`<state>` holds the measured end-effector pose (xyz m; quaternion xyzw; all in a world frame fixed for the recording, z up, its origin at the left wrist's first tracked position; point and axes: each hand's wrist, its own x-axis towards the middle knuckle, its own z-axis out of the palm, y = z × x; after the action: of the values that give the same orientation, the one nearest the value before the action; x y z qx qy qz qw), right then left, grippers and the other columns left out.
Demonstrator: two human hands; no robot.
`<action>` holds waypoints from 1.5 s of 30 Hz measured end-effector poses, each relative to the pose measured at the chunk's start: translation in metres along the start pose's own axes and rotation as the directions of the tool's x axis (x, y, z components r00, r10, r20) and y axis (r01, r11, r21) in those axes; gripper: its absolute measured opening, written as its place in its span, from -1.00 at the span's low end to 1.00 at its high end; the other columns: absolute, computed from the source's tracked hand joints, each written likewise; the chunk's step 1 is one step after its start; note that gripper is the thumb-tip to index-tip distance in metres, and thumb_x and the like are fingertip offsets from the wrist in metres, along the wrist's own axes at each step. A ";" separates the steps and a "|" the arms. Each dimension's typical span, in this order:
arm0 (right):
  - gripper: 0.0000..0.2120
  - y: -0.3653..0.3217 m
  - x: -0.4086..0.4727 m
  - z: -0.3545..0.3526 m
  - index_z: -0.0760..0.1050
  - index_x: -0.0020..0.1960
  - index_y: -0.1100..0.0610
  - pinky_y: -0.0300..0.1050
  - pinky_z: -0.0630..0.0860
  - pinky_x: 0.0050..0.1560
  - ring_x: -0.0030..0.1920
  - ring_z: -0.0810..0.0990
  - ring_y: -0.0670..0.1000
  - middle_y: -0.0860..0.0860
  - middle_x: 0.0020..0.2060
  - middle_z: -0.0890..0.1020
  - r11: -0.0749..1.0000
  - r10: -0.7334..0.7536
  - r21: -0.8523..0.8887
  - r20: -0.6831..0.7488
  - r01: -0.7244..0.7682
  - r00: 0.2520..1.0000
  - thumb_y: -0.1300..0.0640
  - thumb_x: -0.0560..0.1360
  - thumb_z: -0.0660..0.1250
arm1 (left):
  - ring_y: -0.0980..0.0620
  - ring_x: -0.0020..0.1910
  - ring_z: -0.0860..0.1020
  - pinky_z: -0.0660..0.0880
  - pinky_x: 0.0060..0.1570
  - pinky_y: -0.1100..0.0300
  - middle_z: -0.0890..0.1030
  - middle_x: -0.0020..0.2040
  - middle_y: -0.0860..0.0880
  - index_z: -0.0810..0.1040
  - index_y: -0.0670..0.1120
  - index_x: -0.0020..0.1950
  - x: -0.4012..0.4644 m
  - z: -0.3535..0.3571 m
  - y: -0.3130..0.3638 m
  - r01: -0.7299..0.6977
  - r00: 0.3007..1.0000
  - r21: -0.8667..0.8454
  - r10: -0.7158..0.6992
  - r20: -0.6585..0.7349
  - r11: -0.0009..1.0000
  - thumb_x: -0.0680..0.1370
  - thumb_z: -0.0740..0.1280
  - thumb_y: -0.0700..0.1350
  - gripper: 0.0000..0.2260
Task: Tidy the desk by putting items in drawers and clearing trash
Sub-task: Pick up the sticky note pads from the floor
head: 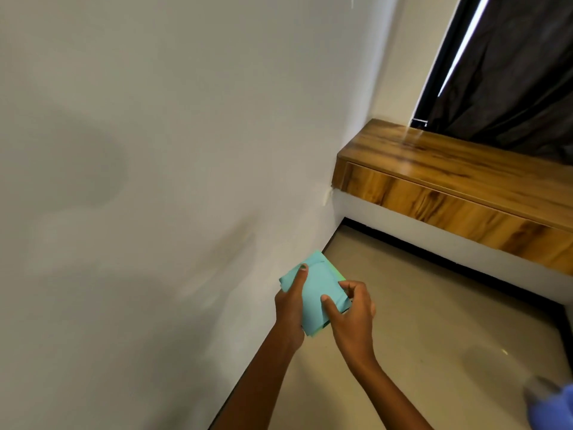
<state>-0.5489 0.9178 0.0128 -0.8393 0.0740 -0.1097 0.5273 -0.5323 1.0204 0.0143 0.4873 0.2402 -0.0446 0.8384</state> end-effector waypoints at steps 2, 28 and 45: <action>-0.68 0.001 0.010 -0.008 0.40 0.08 0.01 0.02 0.38 0.14 0.11 0.32 -0.04 -0.08 0.02 0.37 0.990 0.007 -0.137 -0.050 -0.014 0.999 0.04 0.40 0.44 | -0.08 -0.07 0.59 0.61 -0.31 0.17 0.56 0.05 -0.12 0.39 -0.03 0.24 0.010 0.008 0.000 0.019 1.000 0.030 -0.019 0.010 0.999 0.48 0.36 0.09 -0.60; -0.86 0.070 0.386 -0.078 0.52 0.02 0.18 -0.05 0.58 -0.19 -0.11 0.64 0.11 0.12 -0.09 0.65 0.756 0.476 0.479 0.066 -0.446 0.877 0.20 0.47 0.38 | -0.17 0.04 0.61 0.53 0.11 -0.13 0.63 0.05 -0.18 0.54 -0.09 0.13 0.323 0.269 0.018 0.216 0.916 0.213 -0.274 0.293 0.953 0.52 0.20 0.25 -0.55; -0.75 0.114 0.555 -0.123 0.51 0.15 0.18 -0.06 0.53 -0.20 -0.01 0.62 0.16 0.15 0.02 0.64 0.726 0.550 0.576 -0.160 -0.374 0.820 0.20 0.48 0.36 | -0.21 0.46 0.21 0.17 0.40 -0.08 0.22 0.50 -0.15 0.14 -0.11 0.50 0.528 0.373 -0.024 0.485 0.871 0.008 -0.484 0.081 0.874 0.56 -0.01 0.32 -0.33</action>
<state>-0.0465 0.6285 0.0203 -0.5889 0.3355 -0.1234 0.7249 0.0591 0.7789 -0.0874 0.4039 0.3209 -0.2714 0.8126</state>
